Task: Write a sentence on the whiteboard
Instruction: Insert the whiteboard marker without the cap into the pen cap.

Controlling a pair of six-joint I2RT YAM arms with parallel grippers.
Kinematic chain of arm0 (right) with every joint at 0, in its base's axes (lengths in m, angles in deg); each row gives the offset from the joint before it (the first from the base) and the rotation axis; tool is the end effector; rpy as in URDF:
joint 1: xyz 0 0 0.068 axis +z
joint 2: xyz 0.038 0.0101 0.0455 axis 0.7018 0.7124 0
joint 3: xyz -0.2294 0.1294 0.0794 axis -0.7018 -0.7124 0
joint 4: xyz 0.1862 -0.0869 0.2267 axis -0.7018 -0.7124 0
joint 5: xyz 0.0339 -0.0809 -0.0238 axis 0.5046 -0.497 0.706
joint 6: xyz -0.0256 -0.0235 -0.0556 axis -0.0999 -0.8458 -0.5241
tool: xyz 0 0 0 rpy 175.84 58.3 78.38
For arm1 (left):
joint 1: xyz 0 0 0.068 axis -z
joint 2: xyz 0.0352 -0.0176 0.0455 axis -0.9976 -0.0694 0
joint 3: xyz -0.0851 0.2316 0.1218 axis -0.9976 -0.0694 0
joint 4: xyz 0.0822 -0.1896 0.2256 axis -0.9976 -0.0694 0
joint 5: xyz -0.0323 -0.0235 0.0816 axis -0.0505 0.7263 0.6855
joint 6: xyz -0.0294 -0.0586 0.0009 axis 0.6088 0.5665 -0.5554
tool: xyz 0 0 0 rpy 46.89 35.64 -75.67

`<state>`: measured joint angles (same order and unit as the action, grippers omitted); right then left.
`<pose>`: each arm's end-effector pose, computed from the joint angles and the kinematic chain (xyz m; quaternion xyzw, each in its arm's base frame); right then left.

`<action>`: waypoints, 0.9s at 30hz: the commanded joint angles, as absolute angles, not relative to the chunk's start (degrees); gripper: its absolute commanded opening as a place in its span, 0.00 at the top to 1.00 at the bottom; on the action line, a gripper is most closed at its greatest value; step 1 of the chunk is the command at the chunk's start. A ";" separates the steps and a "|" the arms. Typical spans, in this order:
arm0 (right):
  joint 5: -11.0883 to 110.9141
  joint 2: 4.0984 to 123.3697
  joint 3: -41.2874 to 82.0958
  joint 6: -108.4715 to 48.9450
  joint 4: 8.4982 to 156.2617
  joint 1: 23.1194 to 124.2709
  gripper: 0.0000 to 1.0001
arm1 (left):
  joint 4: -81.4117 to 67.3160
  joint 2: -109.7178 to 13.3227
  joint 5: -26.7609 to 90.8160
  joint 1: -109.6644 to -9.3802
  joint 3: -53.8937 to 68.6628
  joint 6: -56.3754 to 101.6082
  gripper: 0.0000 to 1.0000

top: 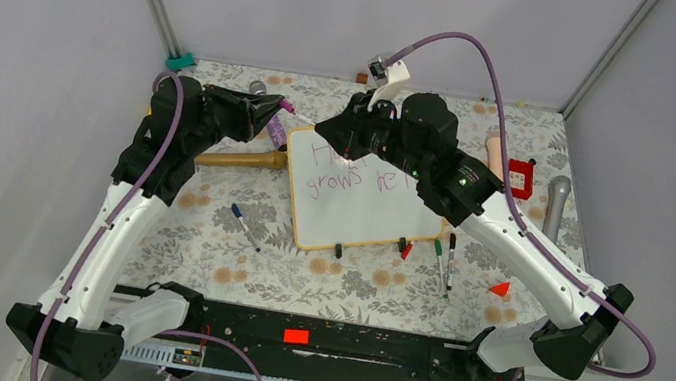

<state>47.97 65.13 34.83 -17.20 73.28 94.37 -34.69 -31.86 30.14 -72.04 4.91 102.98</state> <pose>0.2491 0.3026 0.4710 -0.2220 0.6849 0.4229 0.5503 0.2690 -0.0763 0.4228 -0.4549 0.6479 -0.5267 0.3096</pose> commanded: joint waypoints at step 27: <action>37.25 67.24 35.51 -17.52 80.09 95.41 1.00 | -26.69 -31.99 29.71 -65.65 2.96 115.18 1.00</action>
